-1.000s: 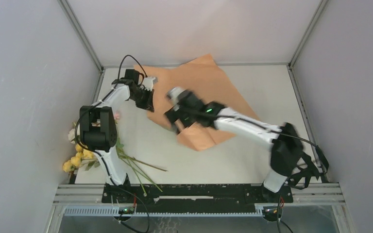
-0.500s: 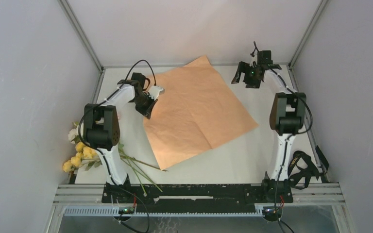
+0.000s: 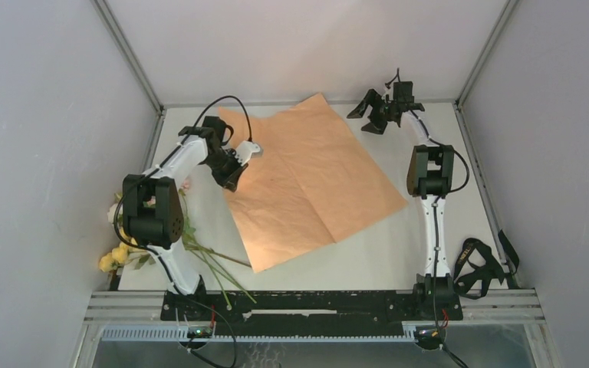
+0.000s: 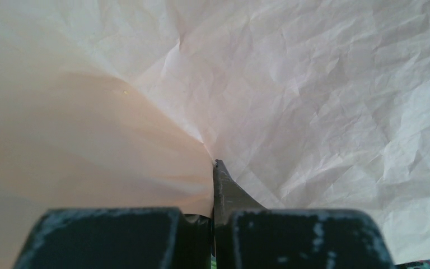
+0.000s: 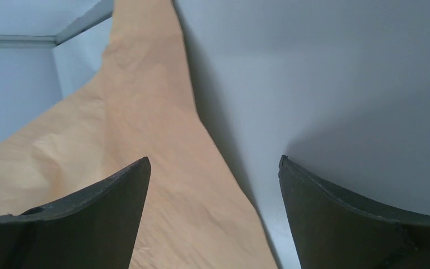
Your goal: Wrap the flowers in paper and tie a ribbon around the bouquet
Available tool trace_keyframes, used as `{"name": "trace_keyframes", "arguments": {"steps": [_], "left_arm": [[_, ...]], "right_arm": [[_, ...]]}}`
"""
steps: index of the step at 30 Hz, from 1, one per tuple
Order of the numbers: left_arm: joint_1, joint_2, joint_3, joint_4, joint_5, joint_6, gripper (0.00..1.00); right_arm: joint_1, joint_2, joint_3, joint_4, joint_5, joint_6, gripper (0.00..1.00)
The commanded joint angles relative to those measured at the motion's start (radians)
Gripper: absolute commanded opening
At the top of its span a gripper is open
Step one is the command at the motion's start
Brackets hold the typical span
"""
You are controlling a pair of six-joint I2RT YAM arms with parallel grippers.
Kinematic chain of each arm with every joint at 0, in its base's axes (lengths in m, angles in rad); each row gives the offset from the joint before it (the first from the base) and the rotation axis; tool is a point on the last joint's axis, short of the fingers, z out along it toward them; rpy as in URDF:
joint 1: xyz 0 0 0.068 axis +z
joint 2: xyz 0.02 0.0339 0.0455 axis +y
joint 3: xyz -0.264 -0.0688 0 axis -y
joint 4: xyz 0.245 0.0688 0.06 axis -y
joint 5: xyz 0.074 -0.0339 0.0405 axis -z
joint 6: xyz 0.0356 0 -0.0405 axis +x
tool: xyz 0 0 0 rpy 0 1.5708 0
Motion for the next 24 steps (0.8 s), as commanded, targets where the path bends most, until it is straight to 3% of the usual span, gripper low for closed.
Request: {"name": "trace_keyframes", "arguments": {"steps": [1,12,16,22,24], "left_arm": [[-0.009,-0.044,-0.034,-0.054,0.046,0.070,0.00],[-0.026,-0.119,-0.112,-0.067,0.042,0.112,0.00],[-0.026,-0.141,-0.131,-0.028,0.008,0.092,0.00],[-0.026,-0.126,-0.108,0.076,-0.073,-0.002,0.00],[-0.026,-0.113,-0.088,0.183,-0.130,-0.053,0.00]], "right_arm": [[0.067,0.052,0.025,0.080,-0.040,0.142,0.94],[0.156,0.026,-0.010,0.049,-0.055,0.110,0.88],[0.161,-0.026,-0.106,0.056,-0.132,0.067,0.61],[0.126,-0.205,-0.418,0.185,-0.091,0.033,0.02],[0.104,-0.300,-0.544,0.241,-0.071,0.044,0.00]]}}
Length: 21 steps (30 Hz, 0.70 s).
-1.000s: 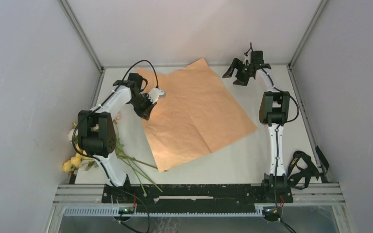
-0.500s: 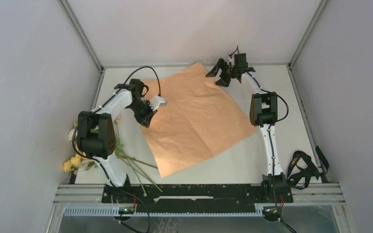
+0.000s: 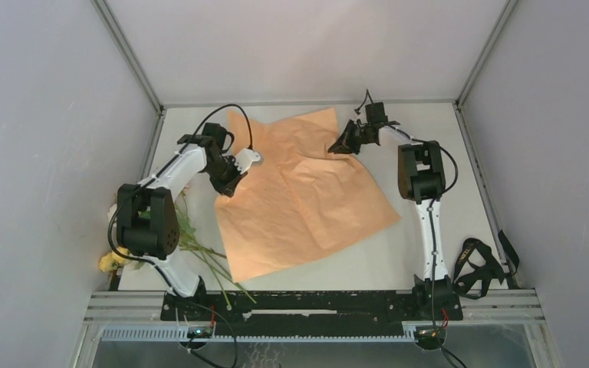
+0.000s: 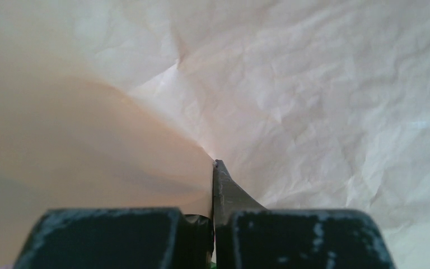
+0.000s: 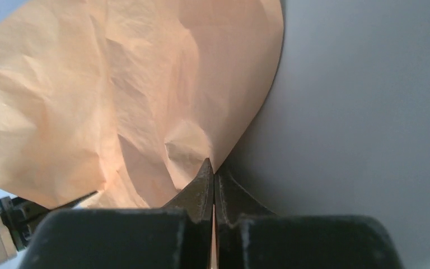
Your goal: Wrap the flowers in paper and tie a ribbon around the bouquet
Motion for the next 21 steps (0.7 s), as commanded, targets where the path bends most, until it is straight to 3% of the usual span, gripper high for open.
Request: {"name": "trace_keyframes", "arguments": {"steps": [1,5,11,16,17,18,19,20,21], "left_arm": [[-0.006,-0.001,0.048,0.219,-0.117,-0.117,0.00],[-0.043,0.115,0.217,0.317,-0.182,-0.186,0.00],[-0.111,0.400,0.562,0.331,-0.334,-0.199,0.00],[-0.135,0.573,0.793,0.337,-0.455,-0.236,0.00],[-0.138,0.594,0.819,0.342,-0.472,-0.239,0.05],[-0.142,0.608,0.837,0.350,-0.494,-0.244,0.20],[-0.145,0.618,0.848,0.360,-0.518,-0.251,0.43],[-0.145,0.622,0.859,0.369,-0.537,-0.263,0.65],[-0.145,0.621,0.871,0.372,-0.555,-0.278,0.80]], "right_arm": [[-0.056,-0.219,-0.229,0.119,0.067,-0.027,0.00],[-0.099,-0.429,-0.559,0.245,0.172,0.004,0.00],[-0.140,-0.685,-1.018,0.478,0.295,0.099,0.00],[-0.135,-0.779,-1.155,0.539,0.371,0.164,0.02],[-0.138,-0.805,-1.176,0.541,0.396,0.175,0.06],[-0.142,-0.837,-1.196,0.537,0.427,0.179,0.13],[-0.143,-0.883,-1.213,0.523,0.471,0.177,0.28],[-0.144,-0.909,-1.227,0.501,0.515,0.168,0.36],[-0.145,-0.949,-1.233,0.473,0.559,0.161,0.45]]}}
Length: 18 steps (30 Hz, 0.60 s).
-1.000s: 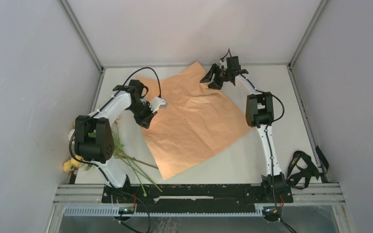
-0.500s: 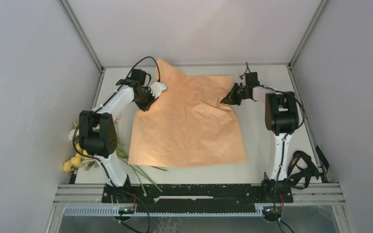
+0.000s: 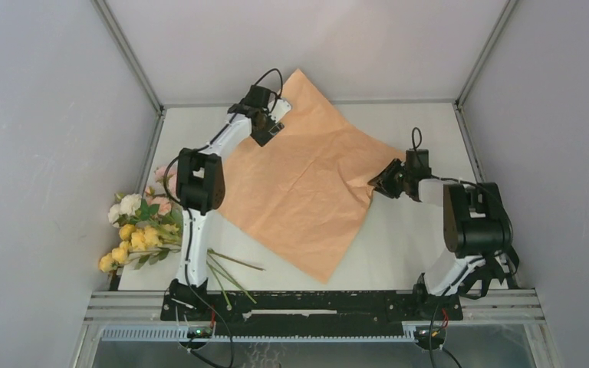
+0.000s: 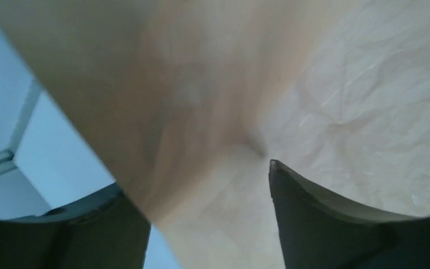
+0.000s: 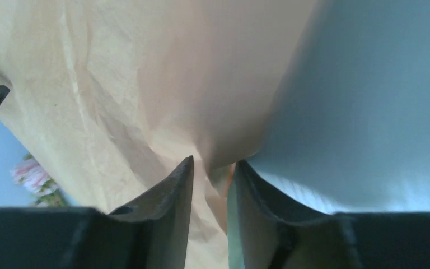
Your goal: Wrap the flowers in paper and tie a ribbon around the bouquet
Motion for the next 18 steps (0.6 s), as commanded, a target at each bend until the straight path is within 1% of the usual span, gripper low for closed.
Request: {"name": "trace_keyframes", "arguments": {"steps": [1,2,3,6,8,9,11,13,17,18], "left_arm": [[-0.001,-0.007,0.115,0.042,-0.140,-0.075,0.89],[0.000,-0.018,0.126,0.040,-0.160,-0.092,0.95],[0.000,-0.035,0.135,0.035,-0.174,-0.109,0.99],[0.003,-0.130,0.134,-0.038,-0.172,-0.169,1.00],[0.016,-0.226,0.085,-0.106,-0.120,-0.232,1.00],[0.030,-0.281,0.031,-0.123,-0.081,-0.266,1.00],[0.072,-0.439,-0.149,-0.128,0.004,-0.323,1.00],[0.121,-0.562,-0.310,-0.118,0.063,-0.370,1.00],[0.270,-0.779,-0.618,-0.088,0.113,-0.448,0.99],[0.303,-0.830,-0.687,-0.078,0.147,-0.461,0.98]], "right_arm": [[-0.005,-0.201,-0.032,-0.019,0.233,-0.001,0.50],[-0.007,-0.244,-0.032,-0.053,0.275,-0.012,0.53],[-0.007,-0.286,-0.033,-0.088,0.320,-0.018,0.56],[-0.008,-0.435,-0.050,-0.165,0.460,-0.049,0.61],[-0.007,-0.520,-0.056,-0.202,0.513,-0.075,0.65],[-0.007,-0.556,-0.055,-0.221,0.529,-0.090,0.66],[0.004,-0.611,-0.057,-0.256,0.534,-0.107,0.67],[0.054,-0.649,-0.056,-0.274,0.542,-0.129,0.67],[0.223,-0.699,-0.055,-0.278,0.614,-0.189,0.63],[0.269,-0.705,-0.054,-0.275,0.629,-0.197,0.61]]}}
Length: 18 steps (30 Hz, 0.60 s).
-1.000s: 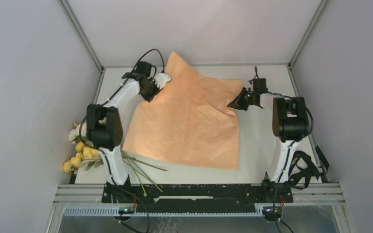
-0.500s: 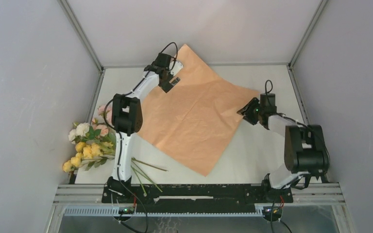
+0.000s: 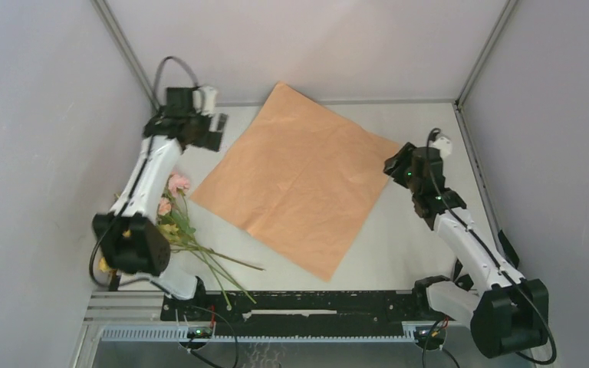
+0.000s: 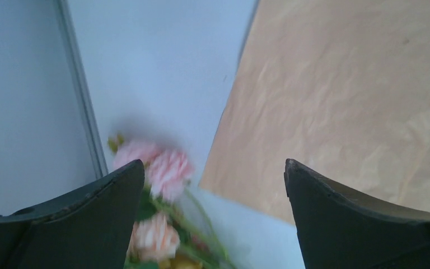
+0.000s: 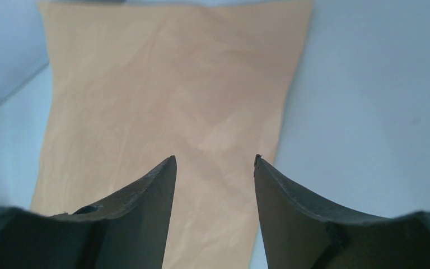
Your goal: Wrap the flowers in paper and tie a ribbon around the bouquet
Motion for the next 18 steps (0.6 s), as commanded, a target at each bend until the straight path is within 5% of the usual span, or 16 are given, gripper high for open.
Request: {"name": "trace_keyframes", "arguments": {"steps": [1,4,9,11,18], "left_arm": [[0.194,-0.189,-0.283,0.003,0.123,-0.135,0.98],[0.361,-0.263,-0.414,-0.008,0.236,-0.188,0.94],[0.533,-0.229,-0.518,-0.036,0.384,-0.235,0.66],[0.538,-0.178,-0.524,-0.027,0.423,-0.237,0.57],[0.461,-0.045,-0.492,0.083,0.293,-0.242,0.61]], "right_arm": [[0.187,-0.034,0.001,-0.019,0.100,-0.091,0.60],[0.321,0.002,0.024,-0.027,0.130,-0.094,0.59],[0.492,0.099,0.039,0.008,0.167,-0.072,0.58],[0.533,0.138,0.045,0.019,0.167,-0.064,0.58],[0.582,0.195,0.064,-0.031,0.227,-0.058,0.58]]}}
